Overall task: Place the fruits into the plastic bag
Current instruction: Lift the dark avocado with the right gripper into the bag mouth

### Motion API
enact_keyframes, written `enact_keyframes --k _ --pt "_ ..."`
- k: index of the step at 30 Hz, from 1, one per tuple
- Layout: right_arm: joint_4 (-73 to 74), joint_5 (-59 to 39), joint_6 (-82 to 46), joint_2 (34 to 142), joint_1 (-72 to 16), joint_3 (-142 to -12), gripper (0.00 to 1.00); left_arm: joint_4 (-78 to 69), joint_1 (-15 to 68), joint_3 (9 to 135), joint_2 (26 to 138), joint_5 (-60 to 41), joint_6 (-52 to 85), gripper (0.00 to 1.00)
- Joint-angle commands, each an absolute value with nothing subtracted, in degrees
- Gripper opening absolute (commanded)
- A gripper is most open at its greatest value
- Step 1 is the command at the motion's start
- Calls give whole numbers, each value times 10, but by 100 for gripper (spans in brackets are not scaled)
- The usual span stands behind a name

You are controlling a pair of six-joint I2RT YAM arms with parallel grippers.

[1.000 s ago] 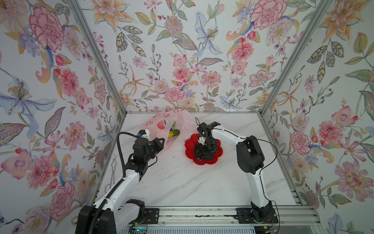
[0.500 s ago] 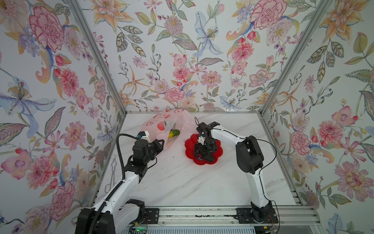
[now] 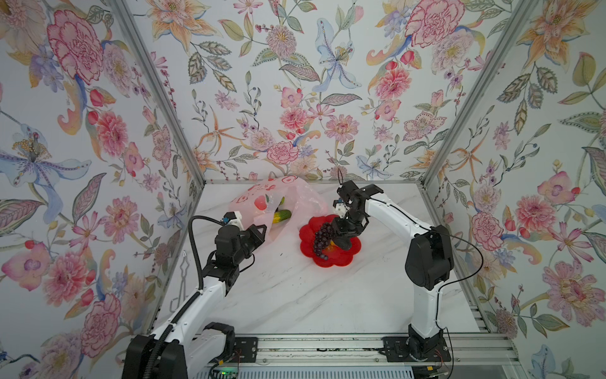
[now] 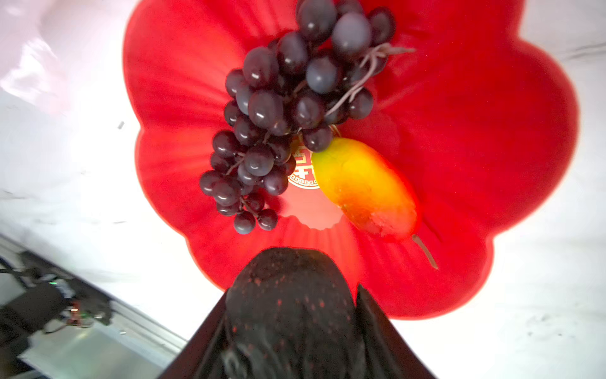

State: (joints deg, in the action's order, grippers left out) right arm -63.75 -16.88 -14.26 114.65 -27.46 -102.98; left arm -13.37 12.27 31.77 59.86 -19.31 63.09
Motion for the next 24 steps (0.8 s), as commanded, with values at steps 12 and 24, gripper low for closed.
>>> enact_keyframes --k 12,24 --pt "-150 -376 -643 1122 -265 -964 45 -150 120 324 596 -210 636 0" --pt "-106 -348 -719 1306 -326 -1165 46 -154 136 320 584 -194 648 0"
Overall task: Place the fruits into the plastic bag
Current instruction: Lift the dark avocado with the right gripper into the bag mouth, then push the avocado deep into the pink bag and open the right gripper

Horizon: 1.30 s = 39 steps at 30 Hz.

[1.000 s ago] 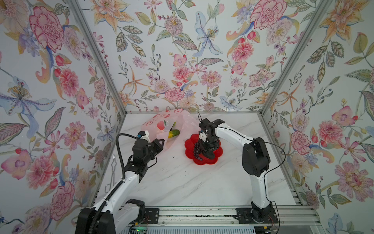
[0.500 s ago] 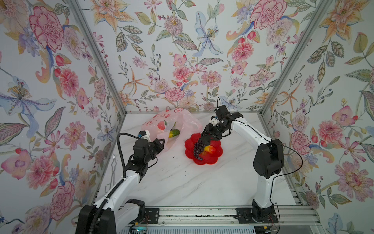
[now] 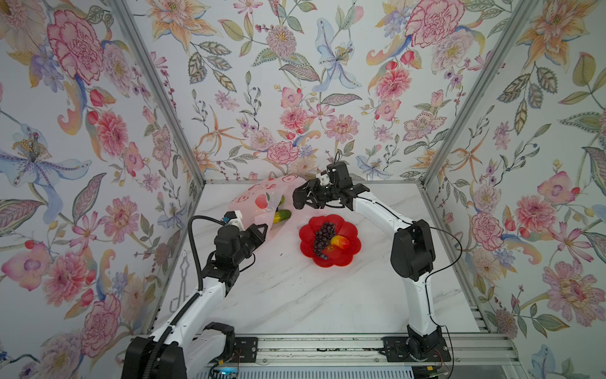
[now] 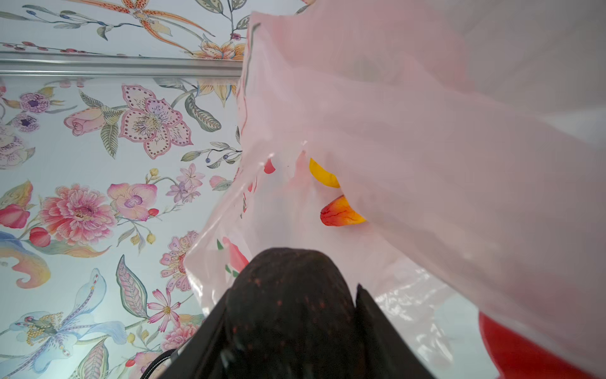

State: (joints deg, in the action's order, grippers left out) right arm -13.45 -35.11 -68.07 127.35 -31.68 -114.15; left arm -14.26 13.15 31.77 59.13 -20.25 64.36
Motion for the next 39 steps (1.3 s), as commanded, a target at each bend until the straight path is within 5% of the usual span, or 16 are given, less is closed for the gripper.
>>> enact_keyframes --k 1,17,24,31,39 --pt "-98 -345 -727 1319 -331 -1174 46 -152 138 322 585 -193 647 0" --pt "-104 -338 -800 1492 -367 -1369 53 -172 154 326 614 -204 650 0" --pt "-67 -341 -838 1526 -386 -1397 62 -175 154 324 613 -205 650 0" --pt "-35 -343 -849 1547 -390 -1426 80 -170 153 325 613 -210 645 0" --pt "-24 -352 -849 1546 -390 -1426 85 -163 153 323 604 -206 643 0"
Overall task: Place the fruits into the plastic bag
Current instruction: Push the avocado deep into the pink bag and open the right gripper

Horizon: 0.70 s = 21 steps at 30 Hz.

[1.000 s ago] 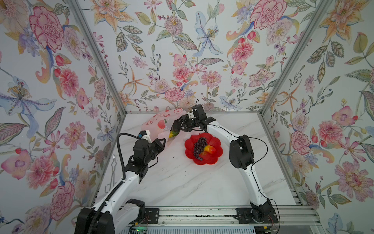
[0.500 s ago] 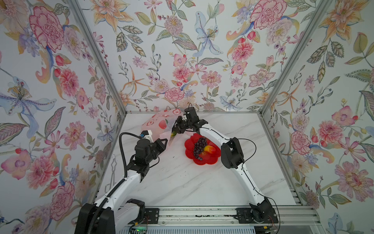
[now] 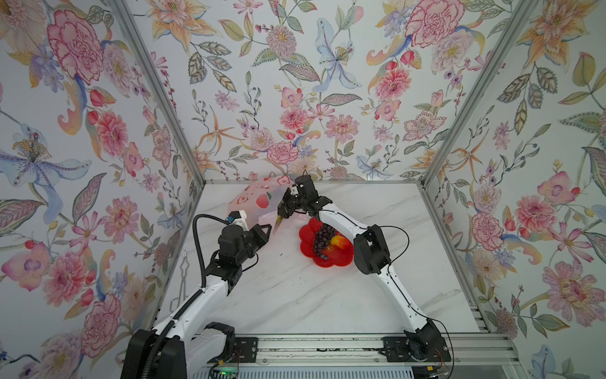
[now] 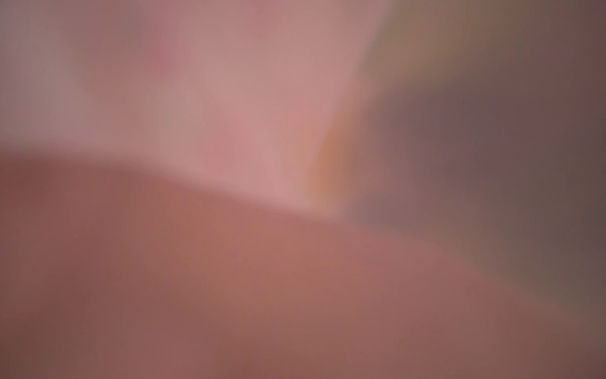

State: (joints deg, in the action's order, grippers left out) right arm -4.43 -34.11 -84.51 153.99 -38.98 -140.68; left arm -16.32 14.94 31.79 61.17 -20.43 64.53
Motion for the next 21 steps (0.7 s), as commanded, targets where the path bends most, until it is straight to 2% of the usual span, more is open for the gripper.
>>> enact_keyframes --k 1,21 --pt "-24 -353 -847 1544 -390 -1426 85 -162 153 323 603 -205 643 0" --pt "-93 -365 -775 1508 -383 -1423 87 -166 154 324 599 -191 650 0"
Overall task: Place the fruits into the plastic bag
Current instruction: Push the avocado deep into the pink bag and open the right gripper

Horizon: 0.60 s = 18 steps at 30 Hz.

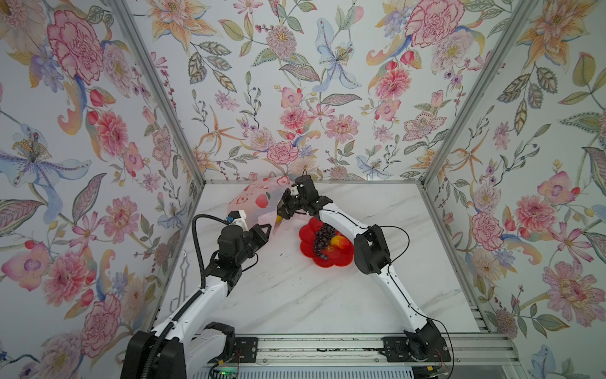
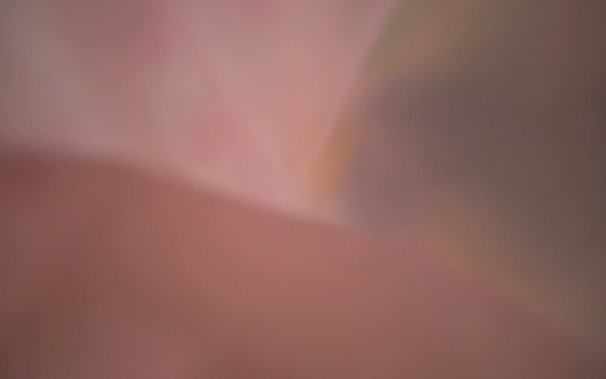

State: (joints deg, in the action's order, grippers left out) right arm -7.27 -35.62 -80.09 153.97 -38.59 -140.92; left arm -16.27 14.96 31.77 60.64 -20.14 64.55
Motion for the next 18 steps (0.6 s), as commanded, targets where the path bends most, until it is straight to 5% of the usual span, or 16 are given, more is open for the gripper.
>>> enact_keyframes --k 1,18 --pt "-95 -366 -772 1507 -382 -1423 86 -166 154 323 599 -190 650 0" --pt "-154 -361 -722 1486 -379 -1420 87 -172 153 326 602 -192 650 0"
